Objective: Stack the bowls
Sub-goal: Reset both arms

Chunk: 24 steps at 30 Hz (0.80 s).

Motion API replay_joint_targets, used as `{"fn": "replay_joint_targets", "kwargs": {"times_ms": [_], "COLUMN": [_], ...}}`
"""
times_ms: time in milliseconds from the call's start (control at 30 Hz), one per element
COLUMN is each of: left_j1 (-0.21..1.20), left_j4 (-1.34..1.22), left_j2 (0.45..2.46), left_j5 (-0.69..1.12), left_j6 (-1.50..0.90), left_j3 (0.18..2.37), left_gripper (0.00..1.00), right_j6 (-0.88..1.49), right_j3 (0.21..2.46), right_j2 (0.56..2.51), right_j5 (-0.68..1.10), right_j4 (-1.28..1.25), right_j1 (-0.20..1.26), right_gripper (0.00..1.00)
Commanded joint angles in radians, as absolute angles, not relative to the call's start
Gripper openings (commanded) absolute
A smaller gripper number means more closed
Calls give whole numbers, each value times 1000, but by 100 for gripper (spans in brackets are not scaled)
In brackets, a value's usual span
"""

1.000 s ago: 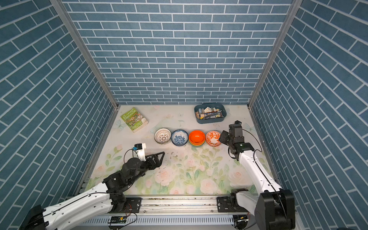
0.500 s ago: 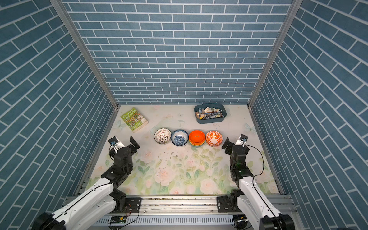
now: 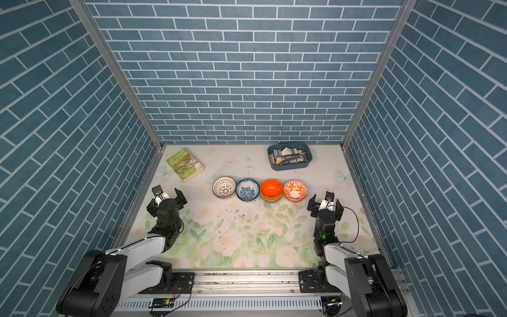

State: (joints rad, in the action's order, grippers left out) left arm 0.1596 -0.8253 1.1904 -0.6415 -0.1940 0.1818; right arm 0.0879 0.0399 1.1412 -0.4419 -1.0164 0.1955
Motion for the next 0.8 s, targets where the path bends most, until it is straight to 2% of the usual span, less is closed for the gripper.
{"fn": "replay_joint_targets", "kwargs": {"times_ms": [0,200,300,333,400,600,667,733,767], "left_j1": [126,109,110,110,108,108,108,107,107], "left_j4": [-1098,-1325,-1410,-1435,-1333,-1352,-1348,-1358,-1349], "left_j2": [1250,1405,1494,1523,1513,1514,1512,1518,1516], "left_j5": [-590,-457,-364,-361,-364,-354,-354,-349,-349], "left_j6": [-142,-66,-26,-17,-31,-24,-24,-23,-24], "left_j3": [148,140,138,146,182,176,176,176,177], "left_gripper": [100,100,100,100,100,100,100,100,100], "right_j6": [16,-56,-91,-114,-109,-87,-104,-77,-96], "right_j3": [44,82,44,40,61,62,66,78,76], "right_j2": [1204,1330,1465,1491,1470,1487,1564,1523,1549], "right_j5": [-469,-469,-456,-426,-371,-322,-324,-303,-308], "right_j4": [-1268,-1386,-1622,-1630,-1554,-1559,-1651,-1561,-1613], "right_j1": [201,203,203,207,202,178,167,163,163], "right_gripper": [100,100,100,100,100,100,100,100,100]}}
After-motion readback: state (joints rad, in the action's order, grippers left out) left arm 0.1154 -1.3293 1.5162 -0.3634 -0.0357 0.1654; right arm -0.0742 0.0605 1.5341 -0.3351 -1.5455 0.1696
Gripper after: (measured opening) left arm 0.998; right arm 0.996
